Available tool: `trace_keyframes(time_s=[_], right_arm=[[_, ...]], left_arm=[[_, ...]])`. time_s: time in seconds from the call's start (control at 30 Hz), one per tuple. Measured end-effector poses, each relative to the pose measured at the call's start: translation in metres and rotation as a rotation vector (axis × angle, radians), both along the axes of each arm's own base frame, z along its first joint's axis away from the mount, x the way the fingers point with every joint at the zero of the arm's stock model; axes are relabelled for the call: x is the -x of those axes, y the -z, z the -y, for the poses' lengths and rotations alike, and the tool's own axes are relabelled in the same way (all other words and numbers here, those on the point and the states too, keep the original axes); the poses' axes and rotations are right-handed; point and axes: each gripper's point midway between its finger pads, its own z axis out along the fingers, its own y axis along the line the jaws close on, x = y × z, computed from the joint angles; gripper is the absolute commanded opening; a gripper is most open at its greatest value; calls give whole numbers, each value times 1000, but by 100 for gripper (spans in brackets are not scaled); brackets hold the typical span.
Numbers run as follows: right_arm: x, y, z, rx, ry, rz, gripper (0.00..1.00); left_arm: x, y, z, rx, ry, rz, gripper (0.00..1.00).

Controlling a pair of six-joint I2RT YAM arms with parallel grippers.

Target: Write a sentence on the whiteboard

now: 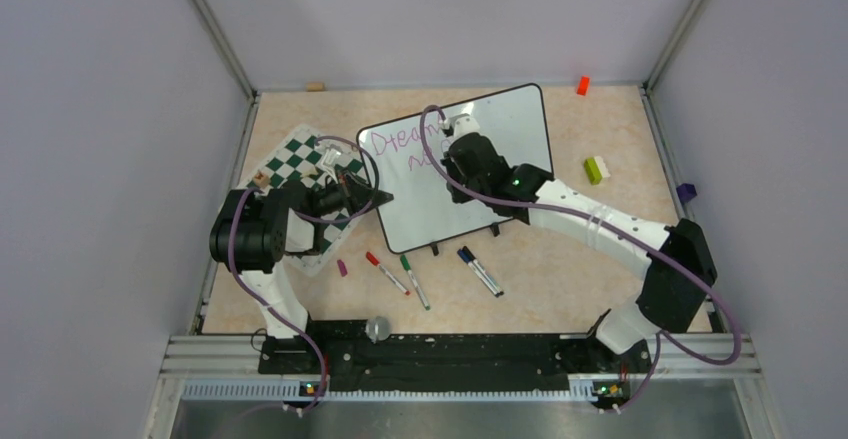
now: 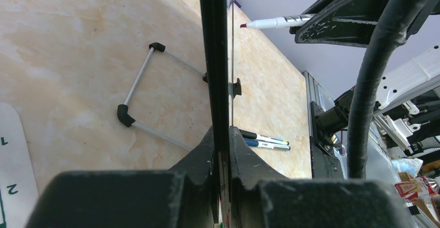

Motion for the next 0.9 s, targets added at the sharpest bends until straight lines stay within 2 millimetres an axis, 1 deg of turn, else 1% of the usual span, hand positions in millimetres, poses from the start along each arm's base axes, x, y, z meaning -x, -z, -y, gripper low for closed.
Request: trace_keyframes(time_s=[0.2,0.3,0.9], right_arm=[[-6,-11,-5,-10,0,26,0],[-9,-13,-5,-10,8,35,0],[-12,-2,-1,32,25,25,0]], left_arm=[[0,0,0,0,0,0,0],[0,0,0,0,0,0,0],[0,0,0,0,0,0,0]])
